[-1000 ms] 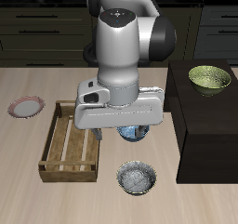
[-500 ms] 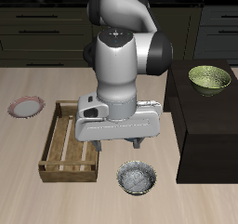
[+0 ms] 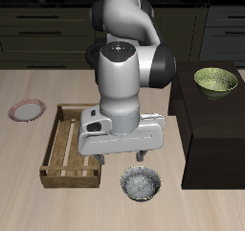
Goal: Place the black bowl in the wooden tray
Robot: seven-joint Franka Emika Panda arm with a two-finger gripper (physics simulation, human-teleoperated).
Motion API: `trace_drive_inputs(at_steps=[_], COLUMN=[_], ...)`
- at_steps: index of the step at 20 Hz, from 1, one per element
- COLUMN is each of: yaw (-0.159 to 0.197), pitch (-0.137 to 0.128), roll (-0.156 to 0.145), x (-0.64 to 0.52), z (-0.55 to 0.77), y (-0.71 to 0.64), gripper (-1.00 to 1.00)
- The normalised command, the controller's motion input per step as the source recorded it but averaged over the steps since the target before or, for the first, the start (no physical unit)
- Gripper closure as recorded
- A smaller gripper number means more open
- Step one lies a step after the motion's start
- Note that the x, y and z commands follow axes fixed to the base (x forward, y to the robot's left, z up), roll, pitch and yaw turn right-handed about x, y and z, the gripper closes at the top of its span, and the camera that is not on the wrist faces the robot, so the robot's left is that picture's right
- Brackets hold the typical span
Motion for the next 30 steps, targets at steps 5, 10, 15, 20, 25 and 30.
trace_drive_inputs(at_steps=[5,10,15,20,25,30], yaw=[0.015,0.059,0.025,0.012,0.015,0.019], pitch=[0.004,0.047,0.020,0.026,0.024,0.034], roll=[-0.005,0.014,0.012,-0.001,-0.004,0.014], x=[0.08,0.11,0.03,0.05,0.07,0.00], z=[-0.08,-0.39,-0.15,-0.13,-0.14,-0.21], y=[0.01,0.10,0.06,-0.01,-0.04,0.05], gripper=[-1.00,-1.00,-1.00,-1.00,-1.00,-1.00])
